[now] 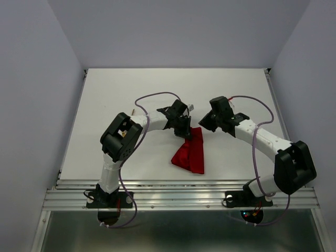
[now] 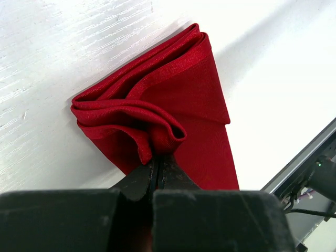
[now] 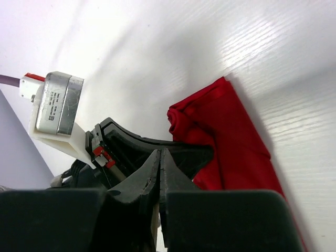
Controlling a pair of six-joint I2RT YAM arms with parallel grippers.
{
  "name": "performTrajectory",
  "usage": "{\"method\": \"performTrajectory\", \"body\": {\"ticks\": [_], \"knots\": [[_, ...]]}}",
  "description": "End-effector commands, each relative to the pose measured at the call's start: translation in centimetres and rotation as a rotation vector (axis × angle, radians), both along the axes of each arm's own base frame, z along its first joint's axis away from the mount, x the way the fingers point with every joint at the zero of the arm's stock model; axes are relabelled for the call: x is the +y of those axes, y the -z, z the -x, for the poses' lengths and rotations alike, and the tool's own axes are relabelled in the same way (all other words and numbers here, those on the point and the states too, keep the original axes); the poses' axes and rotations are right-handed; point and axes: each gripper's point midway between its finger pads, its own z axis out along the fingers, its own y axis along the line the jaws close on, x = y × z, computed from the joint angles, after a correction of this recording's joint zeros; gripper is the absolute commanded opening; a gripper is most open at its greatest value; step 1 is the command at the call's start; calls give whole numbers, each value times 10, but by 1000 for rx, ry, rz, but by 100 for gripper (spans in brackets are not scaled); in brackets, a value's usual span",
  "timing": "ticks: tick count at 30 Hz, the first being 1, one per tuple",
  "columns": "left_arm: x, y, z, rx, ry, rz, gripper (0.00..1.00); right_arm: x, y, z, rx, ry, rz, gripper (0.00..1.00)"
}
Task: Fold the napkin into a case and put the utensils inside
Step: Fold the 2/3-rectangle-folded napkin at the center of the board.
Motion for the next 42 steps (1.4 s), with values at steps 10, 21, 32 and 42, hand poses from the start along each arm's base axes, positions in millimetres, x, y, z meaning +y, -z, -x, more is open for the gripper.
{"method": "performTrajectory", "body": {"ticks": [10, 21, 32, 42], "knots": [[6, 0, -4, -36, 54, -55, 0, -29, 24, 59, -40, -463, 203, 28], [7, -6, -10, -45, 55, -50, 0, -19, 69, 79, 49, -558, 150, 29], [4, -6, -12, -42, 60, -45, 0, -6, 76, 88, 37, -607, 81, 34], [1, -11, -14, -43, 63, -35, 0, -8, 87, 89, 67, -554, 69, 11]]}}
